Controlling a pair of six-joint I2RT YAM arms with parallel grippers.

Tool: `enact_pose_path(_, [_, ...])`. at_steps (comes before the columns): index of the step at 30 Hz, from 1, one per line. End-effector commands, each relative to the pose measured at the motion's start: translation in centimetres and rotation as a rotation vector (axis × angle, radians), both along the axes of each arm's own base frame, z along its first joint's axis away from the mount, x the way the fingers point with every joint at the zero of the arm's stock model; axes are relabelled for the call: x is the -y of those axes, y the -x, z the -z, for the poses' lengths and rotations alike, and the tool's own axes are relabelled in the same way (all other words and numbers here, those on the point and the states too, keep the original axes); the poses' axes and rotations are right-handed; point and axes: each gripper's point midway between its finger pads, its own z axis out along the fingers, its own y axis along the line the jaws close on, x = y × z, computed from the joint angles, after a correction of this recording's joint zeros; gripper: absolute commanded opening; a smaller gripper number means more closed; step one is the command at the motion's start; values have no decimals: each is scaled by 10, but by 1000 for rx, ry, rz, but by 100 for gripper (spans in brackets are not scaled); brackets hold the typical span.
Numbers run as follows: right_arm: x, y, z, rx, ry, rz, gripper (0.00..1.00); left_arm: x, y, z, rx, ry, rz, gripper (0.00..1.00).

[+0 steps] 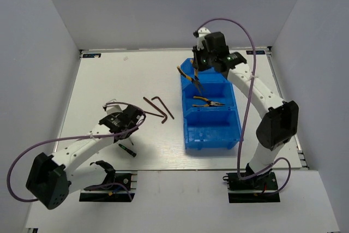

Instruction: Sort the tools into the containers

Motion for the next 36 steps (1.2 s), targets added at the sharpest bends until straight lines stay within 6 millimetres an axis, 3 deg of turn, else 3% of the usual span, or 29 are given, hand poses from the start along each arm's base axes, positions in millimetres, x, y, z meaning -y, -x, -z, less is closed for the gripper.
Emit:
enact_pose_path(1, [30,7,41,30,142,4,0,-9,-28,3,53,-6,-73,78])
enact_pose_path(3, [38,9,40,52,147,9,0,-13,-39,6,23,-34,-58,79])
enact_pose_path(5, [45,12,59,45,182,-1,0,-22,-50,7,10,-42,-62,79])
enact_pose_path(10, [61,5,78,70,222,6,0,-30,-67,15,-35,-39,-34,81])
enact_pose_path(16, [67,6,82,74,216,-27,0,-34,-81,27,-82,-38,2,81])
enact_pose_path(19, [50,24,78,64,170,-174,0,-36,-84,33,-98,-30,10,81])
enact_pose_path(25, [50,64,90,-53,209,-354,0,-34,-91,36,-100,-8,22,81])
enact_pose_path(27, [54,71,95,-81,219,-385,0,-37,-93,38,-100,-7,13,81])
enact_pose_path(31, [60,68,101,-100,262,-405,0,-37,-90,46,-126,-1,20,81])
enact_pose_path(33, [61,63,107,-129,272,-399,6,-38,-89,49,-138,-8,27,81])
enact_pose_path(36, [63,56,111,-172,282,-390,38,-39,-95,46,-130,-5,18,81])
